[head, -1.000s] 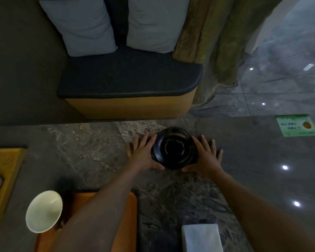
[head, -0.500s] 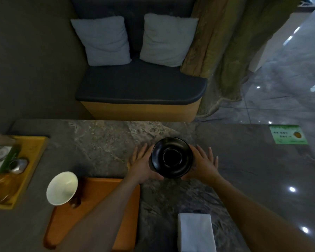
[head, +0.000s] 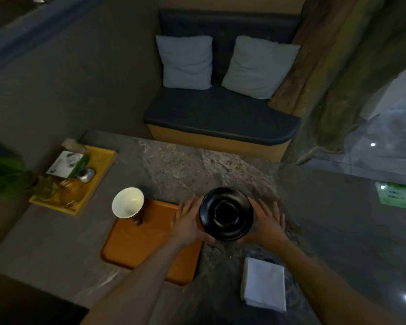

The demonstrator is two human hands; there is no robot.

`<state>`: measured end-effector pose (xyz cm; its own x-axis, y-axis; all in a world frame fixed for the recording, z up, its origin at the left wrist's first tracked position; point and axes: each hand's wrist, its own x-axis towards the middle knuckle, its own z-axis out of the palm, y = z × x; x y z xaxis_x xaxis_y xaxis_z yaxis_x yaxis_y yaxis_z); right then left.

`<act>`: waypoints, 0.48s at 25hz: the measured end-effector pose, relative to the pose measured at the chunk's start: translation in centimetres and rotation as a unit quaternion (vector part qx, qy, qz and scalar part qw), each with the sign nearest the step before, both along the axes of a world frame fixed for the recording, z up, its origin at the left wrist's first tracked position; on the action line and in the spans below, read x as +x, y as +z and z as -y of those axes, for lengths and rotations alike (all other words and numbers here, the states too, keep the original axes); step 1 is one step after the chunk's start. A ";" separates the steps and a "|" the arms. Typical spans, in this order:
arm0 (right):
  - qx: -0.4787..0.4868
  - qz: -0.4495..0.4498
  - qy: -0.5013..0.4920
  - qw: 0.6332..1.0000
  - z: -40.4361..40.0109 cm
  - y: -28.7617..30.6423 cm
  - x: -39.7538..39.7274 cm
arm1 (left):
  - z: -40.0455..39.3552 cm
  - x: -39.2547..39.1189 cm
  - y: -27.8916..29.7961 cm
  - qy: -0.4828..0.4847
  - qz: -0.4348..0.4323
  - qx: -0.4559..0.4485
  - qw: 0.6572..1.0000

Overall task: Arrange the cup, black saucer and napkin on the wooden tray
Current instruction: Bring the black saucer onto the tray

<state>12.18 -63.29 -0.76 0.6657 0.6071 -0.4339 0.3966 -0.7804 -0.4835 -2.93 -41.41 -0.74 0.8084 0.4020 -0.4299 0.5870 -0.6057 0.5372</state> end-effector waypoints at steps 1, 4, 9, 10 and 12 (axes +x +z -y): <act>0.007 -0.004 0.001 1.000 -0.3 0.0 -0.7 | -0.1 -0.8 0.0 0.004 0.010 0.001 1.000; -0.001 -0.014 0.007 1.000 -1.8 0.1 -2.9 | -0.9 -3.6 0.1 0.007 0.040 -0.009 0.999; -0.002 -0.009 0.008 1.000 -3.8 -0.7 -7.0 | -2.9 -7.5 -0.5 0.017 0.072 -0.040 0.996; -0.007 -0.008 0.011 1.000 -4.2 -0.8 -7.8 | -3.4 -8.3 -0.8 0.014 0.062 -0.039 0.997; -0.014 -0.012 0.010 1.000 -5.1 -1.2 -9.5 | -4.6 -9.7 -1.4 0.008 0.053 -0.043 0.998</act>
<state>2.70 -58.19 -1.92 0.6427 0.6074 -0.4670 0.4002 -0.7859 -0.4714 -12.59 -36.82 -2.15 0.8452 0.3807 -0.3751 0.5328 -0.5461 0.6465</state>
